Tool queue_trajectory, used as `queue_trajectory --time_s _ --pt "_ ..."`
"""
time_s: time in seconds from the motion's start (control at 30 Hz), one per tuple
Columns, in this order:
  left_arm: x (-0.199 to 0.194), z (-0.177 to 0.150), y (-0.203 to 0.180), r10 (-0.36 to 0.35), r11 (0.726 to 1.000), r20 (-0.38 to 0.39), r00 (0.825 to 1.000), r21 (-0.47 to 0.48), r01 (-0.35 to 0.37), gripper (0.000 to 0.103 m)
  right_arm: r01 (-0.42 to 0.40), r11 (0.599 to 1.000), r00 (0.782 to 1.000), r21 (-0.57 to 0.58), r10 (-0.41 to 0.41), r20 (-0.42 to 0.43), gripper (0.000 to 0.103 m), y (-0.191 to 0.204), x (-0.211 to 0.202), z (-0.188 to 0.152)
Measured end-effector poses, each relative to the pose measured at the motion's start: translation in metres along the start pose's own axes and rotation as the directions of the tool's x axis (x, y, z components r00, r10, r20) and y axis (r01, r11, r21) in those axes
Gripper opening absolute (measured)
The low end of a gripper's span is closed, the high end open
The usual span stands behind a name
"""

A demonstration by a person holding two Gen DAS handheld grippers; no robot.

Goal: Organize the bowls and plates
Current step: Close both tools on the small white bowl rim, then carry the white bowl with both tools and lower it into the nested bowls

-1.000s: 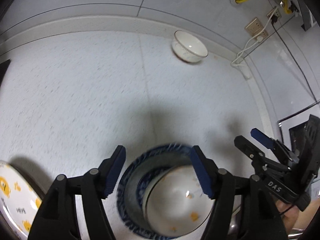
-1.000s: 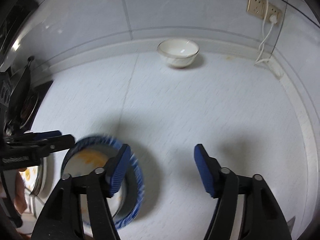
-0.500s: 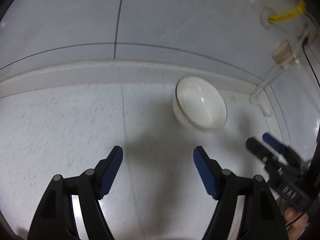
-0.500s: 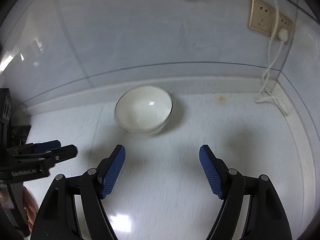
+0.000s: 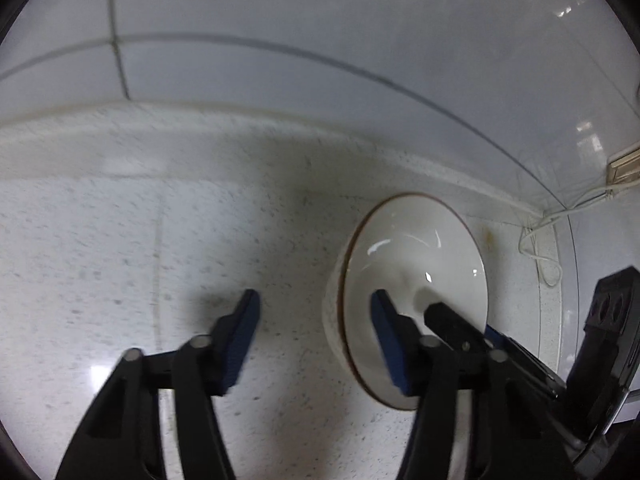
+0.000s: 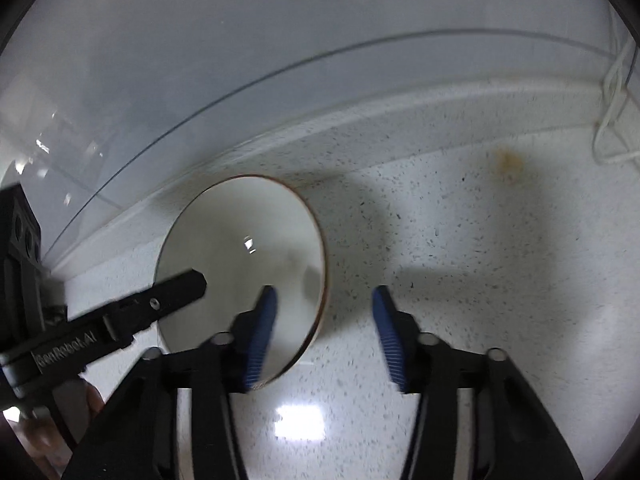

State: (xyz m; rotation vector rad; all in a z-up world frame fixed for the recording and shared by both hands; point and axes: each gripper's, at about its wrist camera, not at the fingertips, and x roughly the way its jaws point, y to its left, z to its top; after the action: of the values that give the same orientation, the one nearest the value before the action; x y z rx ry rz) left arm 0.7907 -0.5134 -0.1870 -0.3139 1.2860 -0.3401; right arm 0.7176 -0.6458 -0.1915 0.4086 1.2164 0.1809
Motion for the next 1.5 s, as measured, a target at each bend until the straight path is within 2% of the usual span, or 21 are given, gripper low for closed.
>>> queue_trajectory --time_s 0.07,0.17,0.2,0.3,0.4,0.53,0.7,0.73,0.8,1.13,1.27,1.5 --pt "0.007 0.0 0.001 -0.023 1.0 -0.018 1.0 -0.003 0.023 0.029 -0.034 0.999 0.999 0.024 0.034 -0.003 0.027 -0.005 0.004 0.003" --pt "0.012 -0.004 -0.003 -0.05 0.999 -0.02 0.999 0.01 0.051 0.016 -0.048 0.998 0.999 0.046 0.049 -0.01 0.019 -0.005 0.009 0.007" --pt "0.011 -0.005 -0.003 -0.052 0.999 -0.016 0.999 0.008 0.052 0.016 -0.048 0.998 0.999 0.044 0.049 -0.012 0.015 -0.003 0.01 0.009" --pt "0.006 -0.012 -0.001 -0.069 0.998 -0.016 0.998 -0.014 0.068 0.016 0.0 1.0 1.0 0.015 0.001 -0.016 0.014 0.005 0.008 0.006" --pt "-0.01 -0.026 -0.002 -0.079 0.997 -0.01 0.997 -0.001 0.079 0.016 0.004 1.0 1.0 -0.009 -0.005 -0.017 0.014 0.014 -0.002 -0.004" --pt "-0.038 -0.054 -0.008 -0.092 0.996 -0.004 0.996 0.008 0.092 0.016 0.026 0.999 1.0 -0.046 -0.026 0.002 0.014 0.027 -0.03 -0.027" --pt "-0.081 -0.111 -0.013 -0.103 0.995 0.003 0.995 0.006 0.103 0.016 0.042 0.996 0.998 -0.078 -0.039 0.042 0.014 0.05 -0.075 -0.075" --pt "-0.088 -0.123 -0.012 -0.103 0.995 0.002 0.995 0.007 0.103 0.016 0.048 0.995 0.998 -0.087 -0.044 0.048 0.014 0.044 -0.087 -0.085" --pt "-0.105 -0.15 -0.009 -0.105 0.994 0.0 0.994 0.012 0.105 0.016 0.06 0.993 0.997 -0.106 -0.054 0.059 0.014 0.052 -0.093 -0.096" --pt "-0.184 -0.271 0.016 -0.131 0.991 -0.033 0.991 0.015 0.131 0.016 0.012 0.985 0.996 -0.17 0.004 0.091 0.014 0.094 -0.17 -0.207" --pt "-0.212 -0.306 0.034 -0.095 0.995 -0.039 0.995 0.039 0.097 0.016 -0.004 0.977 0.998 -0.215 0.019 0.067 0.014 0.114 -0.177 -0.236" --pt "-0.212 -0.334 0.066 -0.054 0.999 -0.08 0.995 -0.009 0.054 0.016 -0.043 0.972 0.999 -0.232 0.034 -0.042 0.014 0.125 -0.147 -0.26"
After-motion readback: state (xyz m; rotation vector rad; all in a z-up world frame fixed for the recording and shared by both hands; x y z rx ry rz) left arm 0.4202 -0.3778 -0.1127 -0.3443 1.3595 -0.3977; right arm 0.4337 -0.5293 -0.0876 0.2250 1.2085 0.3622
